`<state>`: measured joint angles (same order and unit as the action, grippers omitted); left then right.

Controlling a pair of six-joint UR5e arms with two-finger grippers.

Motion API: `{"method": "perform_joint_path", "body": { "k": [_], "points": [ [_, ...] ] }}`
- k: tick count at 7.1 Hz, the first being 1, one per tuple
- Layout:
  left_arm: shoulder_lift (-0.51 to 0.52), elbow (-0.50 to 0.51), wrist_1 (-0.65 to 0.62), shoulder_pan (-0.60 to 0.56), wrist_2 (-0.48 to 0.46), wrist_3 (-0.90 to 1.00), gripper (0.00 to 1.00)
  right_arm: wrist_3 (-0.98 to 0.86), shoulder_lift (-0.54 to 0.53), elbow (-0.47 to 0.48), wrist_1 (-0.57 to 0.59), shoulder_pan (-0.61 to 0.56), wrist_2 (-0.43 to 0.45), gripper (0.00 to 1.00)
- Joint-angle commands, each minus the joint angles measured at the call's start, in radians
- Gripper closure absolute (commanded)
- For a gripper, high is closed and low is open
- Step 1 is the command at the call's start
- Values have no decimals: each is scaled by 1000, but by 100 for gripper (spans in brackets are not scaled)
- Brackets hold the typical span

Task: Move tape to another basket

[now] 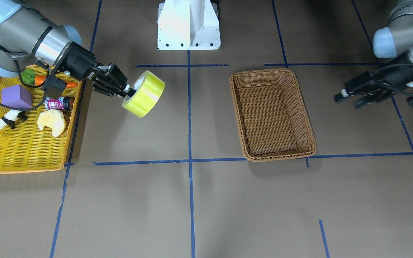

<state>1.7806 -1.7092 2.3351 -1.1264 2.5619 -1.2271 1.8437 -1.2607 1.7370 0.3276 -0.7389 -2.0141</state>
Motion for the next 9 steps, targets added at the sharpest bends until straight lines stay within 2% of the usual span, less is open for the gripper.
{"method": "perform_joint_path", "body": {
  "k": [1,3,5,7,9],
  "points": [
    [-1,8,369,152,-138,-389,0,71,-2,4,-154,58,43,98],
    [11,-12,661,181,-227,-765,0,135,-2,1,-292,119,46,98],
    [48,-15,841,276,-406,-992,0,131,18,0,-338,206,44,98],
    [74,-48,929,397,-605,-1160,0,132,47,12,-338,254,46,98],
    [124,-61,935,497,-722,-1232,0,131,50,19,-338,279,47,98]
  ]
}}
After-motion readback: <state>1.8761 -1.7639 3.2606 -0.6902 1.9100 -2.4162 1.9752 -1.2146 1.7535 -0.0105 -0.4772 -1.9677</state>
